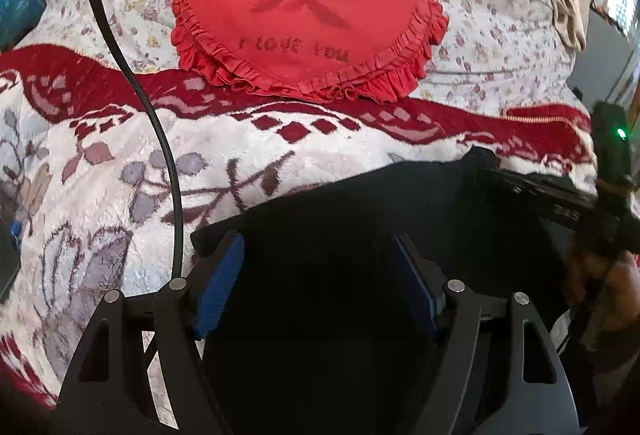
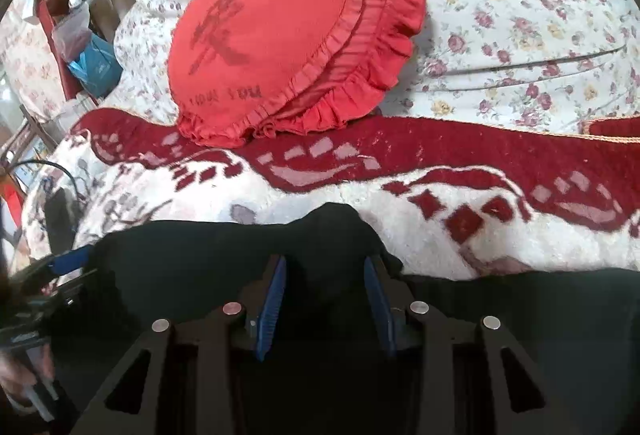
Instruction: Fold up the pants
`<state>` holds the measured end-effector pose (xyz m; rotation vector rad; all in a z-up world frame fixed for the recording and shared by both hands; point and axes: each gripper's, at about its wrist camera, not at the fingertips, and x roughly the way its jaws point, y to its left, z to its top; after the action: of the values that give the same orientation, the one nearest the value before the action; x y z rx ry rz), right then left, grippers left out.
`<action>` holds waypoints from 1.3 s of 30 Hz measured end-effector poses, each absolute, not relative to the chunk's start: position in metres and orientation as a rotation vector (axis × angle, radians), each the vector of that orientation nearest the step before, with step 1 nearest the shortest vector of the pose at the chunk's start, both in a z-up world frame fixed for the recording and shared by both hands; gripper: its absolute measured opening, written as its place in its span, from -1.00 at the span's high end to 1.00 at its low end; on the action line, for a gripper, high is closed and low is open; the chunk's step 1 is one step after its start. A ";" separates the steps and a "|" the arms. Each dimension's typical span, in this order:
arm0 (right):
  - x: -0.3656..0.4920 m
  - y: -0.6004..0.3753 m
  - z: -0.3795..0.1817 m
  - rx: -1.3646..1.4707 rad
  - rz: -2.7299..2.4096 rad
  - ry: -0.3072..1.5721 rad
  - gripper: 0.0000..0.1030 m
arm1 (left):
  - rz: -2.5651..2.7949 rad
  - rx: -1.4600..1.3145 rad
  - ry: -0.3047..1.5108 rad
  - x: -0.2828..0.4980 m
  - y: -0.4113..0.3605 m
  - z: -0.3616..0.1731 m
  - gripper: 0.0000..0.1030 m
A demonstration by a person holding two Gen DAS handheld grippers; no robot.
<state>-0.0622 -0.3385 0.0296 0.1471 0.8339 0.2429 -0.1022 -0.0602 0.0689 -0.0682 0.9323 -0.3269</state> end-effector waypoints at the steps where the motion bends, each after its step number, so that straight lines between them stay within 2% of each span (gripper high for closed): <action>1: -0.068 -0.341 0.033 0.158 0.246 0.829 0.23 | -0.326 -0.071 0.932 -0.103 -0.060 0.071 -0.44; 6: -0.109 -0.347 0.049 0.113 0.247 0.811 0.21 | -0.316 -0.075 0.918 -0.113 -0.060 0.084 -0.44; 14: -0.120 -0.378 0.012 0.089 0.096 0.908 0.21 | -0.325 -0.044 0.878 -0.129 -0.072 0.106 -0.44; 18: -0.128 -0.397 0.020 0.138 0.061 0.881 0.20 | -0.335 -0.045 0.871 -0.133 -0.078 0.112 -0.44; 24: -0.139 -0.426 0.031 0.173 0.016 0.867 0.16 | -0.360 -0.048 0.896 -0.128 -0.093 0.107 -0.44; 29: -0.153 -0.464 0.041 0.224 -0.080 0.832 -0.01 | -0.408 -0.054 0.901 -0.123 -0.111 0.110 -0.44; 39: -0.142 -0.517 0.044 0.226 -0.215 0.833 -0.01 | -0.488 0.004 0.968 -0.100 -0.163 0.092 -0.44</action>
<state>-0.1424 -0.5170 0.0437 0.2264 0.8329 -0.2153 -0.1002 -0.1628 0.0925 0.0040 0.9681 -0.4883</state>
